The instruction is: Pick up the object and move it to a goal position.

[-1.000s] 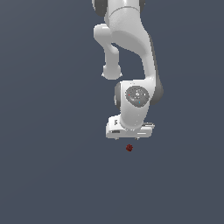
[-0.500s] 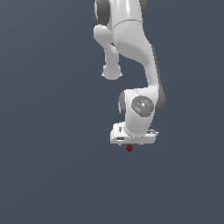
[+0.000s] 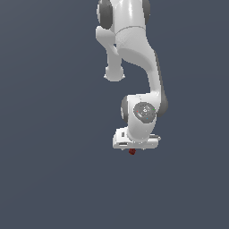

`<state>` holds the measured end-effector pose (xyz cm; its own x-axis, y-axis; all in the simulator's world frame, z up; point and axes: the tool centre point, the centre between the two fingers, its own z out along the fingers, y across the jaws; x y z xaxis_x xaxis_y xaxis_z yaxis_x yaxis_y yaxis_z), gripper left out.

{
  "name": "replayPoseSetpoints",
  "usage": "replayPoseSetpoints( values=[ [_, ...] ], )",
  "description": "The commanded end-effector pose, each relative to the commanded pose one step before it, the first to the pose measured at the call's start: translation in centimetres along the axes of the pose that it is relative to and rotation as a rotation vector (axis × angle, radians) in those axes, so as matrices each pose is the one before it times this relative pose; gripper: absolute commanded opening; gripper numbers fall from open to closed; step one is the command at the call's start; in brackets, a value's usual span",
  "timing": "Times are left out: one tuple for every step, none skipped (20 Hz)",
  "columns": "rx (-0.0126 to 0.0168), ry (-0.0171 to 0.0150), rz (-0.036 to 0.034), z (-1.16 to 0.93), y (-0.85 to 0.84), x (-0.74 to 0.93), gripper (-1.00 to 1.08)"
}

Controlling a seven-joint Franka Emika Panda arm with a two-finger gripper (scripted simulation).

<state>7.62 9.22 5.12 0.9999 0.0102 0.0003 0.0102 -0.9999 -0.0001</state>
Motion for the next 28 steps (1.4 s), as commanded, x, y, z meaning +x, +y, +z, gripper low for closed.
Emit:
replayPoseSetpoints(
  values=[
    [-0.00020,-0.00131,0.00015,1.425,-0.009,-0.079,1.00],
    [0.00003,0.00054,0.00043,0.521,0.018,-0.009,1.00],
    [0.00000,0.00000,0.00000,0.473,-0.010,-0.006,1.00],
    [0.00000,0.00000,0.00000,0.388,-0.009,0.000,1.00],
    [0.00000,0.00000,0.00000,0.302,-0.008,0.009,1.00],
    [0.00000,0.00000,0.00000,0.217,-0.007,0.018,1.00],
    [0.00000,0.00000,0.00000,0.131,-0.007,0.028,1.00],
    [0.00000,0.00000,0.00000,0.047,-0.006,0.039,1.00],
    [0.00000,0.00000,0.00000,-0.024,-0.005,0.041,1.00],
    [0.00000,0.00000,0.00000,-0.022,-0.002,0.016,1.00],
    [0.00000,0.00000,0.00000,0.000,0.000,0.000,-1.00],
    [0.00000,0.00000,0.00000,0.000,0.000,0.000,-1.00],
    [0.00000,0.00000,0.00000,0.000,0.000,0.000,-1.00],
    [0.00000,0.00000,0.00000,0.000,0.000,0.000,-1.00],
    [0.00000,0.00000,0.00000,0.000,0.000,0.000,-1.00],
    [0.00000,0.00000,0.00000,0.000,0.000,0.000,-1.00],
    [0.00000,0.00000,0.00000,0.000,0.000,0.000,-1.00],
    [0.00000,0.00000,0.00000,0.000,0.000,0.000,-1.00],
    [0.00000,0.00000,0.00000,0.000,0.000,0.000,-1.00],
    [0.00000,0.00000,0.00000,0.000,0.000,0.000,-1.00],
    [0.00000,0.00022,0.00043,-0.020,0.032,-0.006,-1.00],
    [0.00000,0.00000,0.00000,-0.009,-0.002,-0.011,-1.00],
    [0.00000,0.00000,0.00000,-0.028,-0.007,-0.033,-1.00],
    [0.00000,0.00000,0.00000,-0.047,-0.012,-0.055,-1.00],
    [0.00000,0.00000,0.00000,-0.066,-0.016,-0.077,-1.00],
    [0.00000,0.00000,0.00000,-0.086,-0.021,-0.100,-1.00],
    [0.00000,0.00000,0.00000,-0.105,-0.026,-0.122,-1.00],
    [0.00000,0.00000,0.00000,-0.126,-0.031,-0.146,-1.00]
  ],
)
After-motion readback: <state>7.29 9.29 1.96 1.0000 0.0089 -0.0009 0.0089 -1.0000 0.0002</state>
